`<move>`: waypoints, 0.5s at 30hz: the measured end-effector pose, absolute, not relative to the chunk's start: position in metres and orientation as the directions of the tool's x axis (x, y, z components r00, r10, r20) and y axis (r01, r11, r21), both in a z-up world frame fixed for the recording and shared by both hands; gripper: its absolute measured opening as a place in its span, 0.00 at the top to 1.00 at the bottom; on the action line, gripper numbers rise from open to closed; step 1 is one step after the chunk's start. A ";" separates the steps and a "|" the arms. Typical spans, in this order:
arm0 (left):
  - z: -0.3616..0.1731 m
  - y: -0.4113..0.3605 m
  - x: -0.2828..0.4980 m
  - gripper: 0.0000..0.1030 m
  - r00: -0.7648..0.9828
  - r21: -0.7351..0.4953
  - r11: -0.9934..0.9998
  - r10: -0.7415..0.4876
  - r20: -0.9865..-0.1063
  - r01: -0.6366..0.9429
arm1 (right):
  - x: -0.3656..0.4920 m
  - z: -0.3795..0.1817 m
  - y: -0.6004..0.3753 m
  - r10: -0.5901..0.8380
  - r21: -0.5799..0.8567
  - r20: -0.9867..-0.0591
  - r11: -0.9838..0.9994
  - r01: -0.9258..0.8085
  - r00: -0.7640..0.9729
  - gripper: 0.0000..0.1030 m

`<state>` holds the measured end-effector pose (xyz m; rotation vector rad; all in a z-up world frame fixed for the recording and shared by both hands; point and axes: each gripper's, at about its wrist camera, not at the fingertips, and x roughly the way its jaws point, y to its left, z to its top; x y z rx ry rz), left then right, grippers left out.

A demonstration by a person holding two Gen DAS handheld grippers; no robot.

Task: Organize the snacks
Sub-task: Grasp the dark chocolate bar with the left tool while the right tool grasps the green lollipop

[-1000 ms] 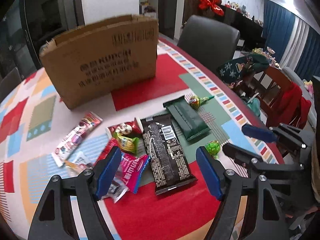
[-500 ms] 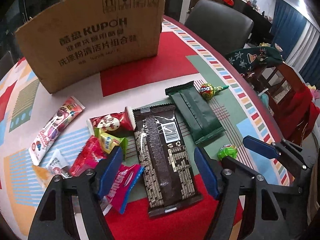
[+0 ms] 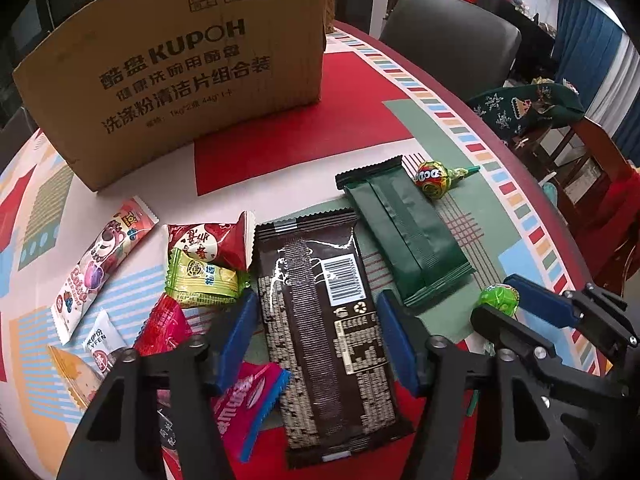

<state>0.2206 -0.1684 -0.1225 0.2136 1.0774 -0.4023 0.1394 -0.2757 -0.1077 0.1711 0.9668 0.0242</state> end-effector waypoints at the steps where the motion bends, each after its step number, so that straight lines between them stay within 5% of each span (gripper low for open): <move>1: -0.122 -0.168 0.221 0.48 0.410 -0.028 0.908 -0.216 -0.886 0.417 | 0.140 -0.108 -0.276 0.100 0.158 -0.817 0.986 0.054 0.568 0.70; 15: -0.103 -0.149 0.208 0.53 0.403 -0.118 0.909 -0.290 -0.868 0.399 | 0.140 -0.093 -0.265 0.109 0.152 -0.807 0.988 0.026 0.580 0.74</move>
